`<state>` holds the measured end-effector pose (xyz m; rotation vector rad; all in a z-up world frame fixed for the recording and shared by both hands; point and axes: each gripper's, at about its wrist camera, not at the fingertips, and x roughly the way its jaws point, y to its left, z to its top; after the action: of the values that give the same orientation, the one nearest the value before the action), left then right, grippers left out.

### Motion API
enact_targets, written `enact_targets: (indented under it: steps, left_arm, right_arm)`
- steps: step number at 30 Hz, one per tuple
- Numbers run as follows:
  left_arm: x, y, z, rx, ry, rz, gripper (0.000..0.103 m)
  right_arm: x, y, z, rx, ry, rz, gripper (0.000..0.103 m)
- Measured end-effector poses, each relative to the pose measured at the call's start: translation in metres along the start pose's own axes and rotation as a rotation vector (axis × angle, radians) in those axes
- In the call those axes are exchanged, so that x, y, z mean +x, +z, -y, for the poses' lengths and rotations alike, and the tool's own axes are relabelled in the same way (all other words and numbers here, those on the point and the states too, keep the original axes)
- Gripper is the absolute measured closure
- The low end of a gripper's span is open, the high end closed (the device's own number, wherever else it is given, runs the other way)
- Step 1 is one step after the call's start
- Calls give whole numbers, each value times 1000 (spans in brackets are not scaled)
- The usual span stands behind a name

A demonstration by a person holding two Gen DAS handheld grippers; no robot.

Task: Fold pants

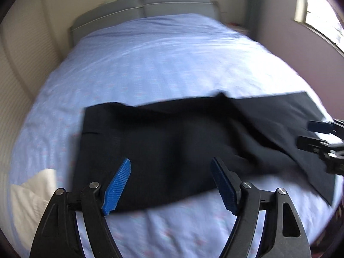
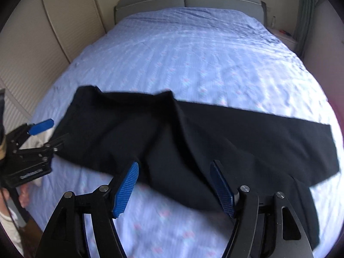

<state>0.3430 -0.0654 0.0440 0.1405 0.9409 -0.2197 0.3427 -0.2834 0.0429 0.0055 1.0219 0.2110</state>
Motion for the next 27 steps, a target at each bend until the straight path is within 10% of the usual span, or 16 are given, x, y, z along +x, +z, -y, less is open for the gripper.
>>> enact_targets:
  steps: [10, 24, 27]
  left_arm:
    - [4, -50, 147, 106, -232, -78, 23]
    - [55, -81, 233, 169, -238, -209, 23]
    - [60, -81, 239, 172, -240, -205, 23]
  right_arm:
    - [-29, -127, 90, 55, -182, -189, 33]
    - [16, -214, 157, 59, -385, -277, 35]
    - [12, -211, 164, 91, -376, -225, 75]
